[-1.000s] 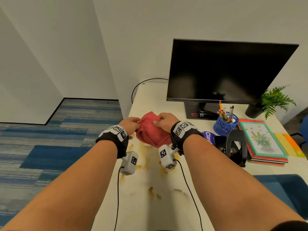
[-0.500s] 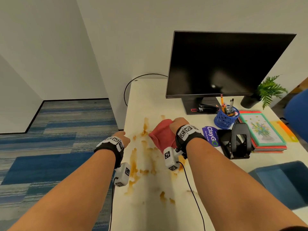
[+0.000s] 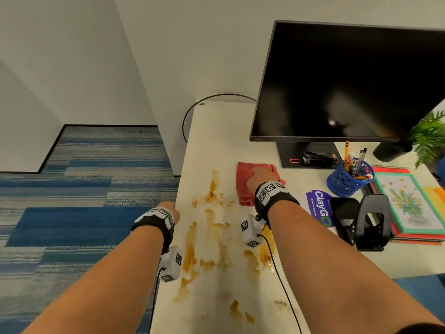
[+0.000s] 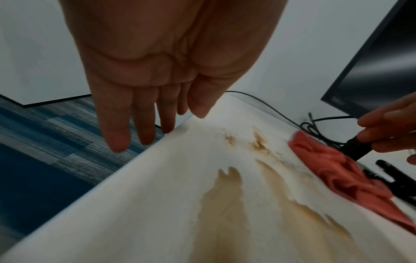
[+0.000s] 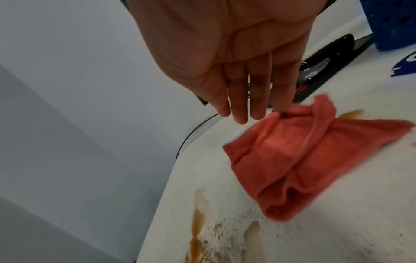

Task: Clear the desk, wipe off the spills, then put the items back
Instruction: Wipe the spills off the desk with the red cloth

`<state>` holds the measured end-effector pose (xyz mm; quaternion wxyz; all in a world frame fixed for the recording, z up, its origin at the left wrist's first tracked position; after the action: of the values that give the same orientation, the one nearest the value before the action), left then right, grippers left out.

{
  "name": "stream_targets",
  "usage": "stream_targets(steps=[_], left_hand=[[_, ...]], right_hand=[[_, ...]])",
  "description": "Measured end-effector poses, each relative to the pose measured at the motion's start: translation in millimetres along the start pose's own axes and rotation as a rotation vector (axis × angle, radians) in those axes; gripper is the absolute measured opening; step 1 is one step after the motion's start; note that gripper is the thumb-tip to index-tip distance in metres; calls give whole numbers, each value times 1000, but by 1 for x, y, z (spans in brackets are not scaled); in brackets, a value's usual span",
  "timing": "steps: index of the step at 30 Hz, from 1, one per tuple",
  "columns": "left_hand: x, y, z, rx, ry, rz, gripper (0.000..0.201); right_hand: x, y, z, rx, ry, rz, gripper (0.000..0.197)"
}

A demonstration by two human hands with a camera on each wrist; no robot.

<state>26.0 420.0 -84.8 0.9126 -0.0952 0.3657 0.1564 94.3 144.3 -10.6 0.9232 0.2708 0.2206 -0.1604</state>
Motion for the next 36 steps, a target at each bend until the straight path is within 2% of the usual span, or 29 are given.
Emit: stream_targets(steps=[6, 9, 12, 15, 20, 22, 25, 26, 28, 32, 34, 36], left_hand=[[7, 4, 2, 39, 1, 4, 31], [10, 5, 1, 20, -26, 13, 30], [14, 7, 0, -5, -37, 11, 29], [18, 10, -2, -52, -22, -1, 27], [20, 14, -4, -105, -53, -11, 28], [20, 14, -4, -134, -51, -10, 28], [21, 13, -1, -113, -56, -9, 27], [21, 12, 0, -87, -63, -12, 27], [19, 10, 1, -49, -65, -20, 27], [19, 10, 0, -32, -74, -16, 27], [20, 10, 0, -41, -81, -14, 26], [21, 10, -2, -51, -89, -10, 25]], right_hand=[[35, -21, -45, -269, 189, -99, 72], [47, -15, -48, -268, 163, -120, 89], [61, 4, -53, -258, 173, -88, 92], [68, 33, -71, -282, 226, 29, 95], [41, 91, -127, -432, 343, 369, 99], [30, 97, -144, -461, 376, 454, 96], [33, 85, -143, -474, 365, 491, 86], [37, 77, -135, -453, 342, 467, 81], [52, 51, -115, -380, 273, 325, 75], [78, 19, -78, -337, 145, 40, 85], [81, 25, -74, -295, 156, 0, 85], [71, 43, -80, -254, 204, 62, 80]])
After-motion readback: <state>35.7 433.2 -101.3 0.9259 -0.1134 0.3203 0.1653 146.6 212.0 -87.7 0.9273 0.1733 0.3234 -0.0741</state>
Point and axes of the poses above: each hand's wrist, its own x-axis towards the middle knuckle, its own z-axis out of the back of the hand, y = z × x, the point moved 6 cm from there along x, towards the middle knuckle, and after that the axes turned 12 degrees about x, right-handed, at the moved point
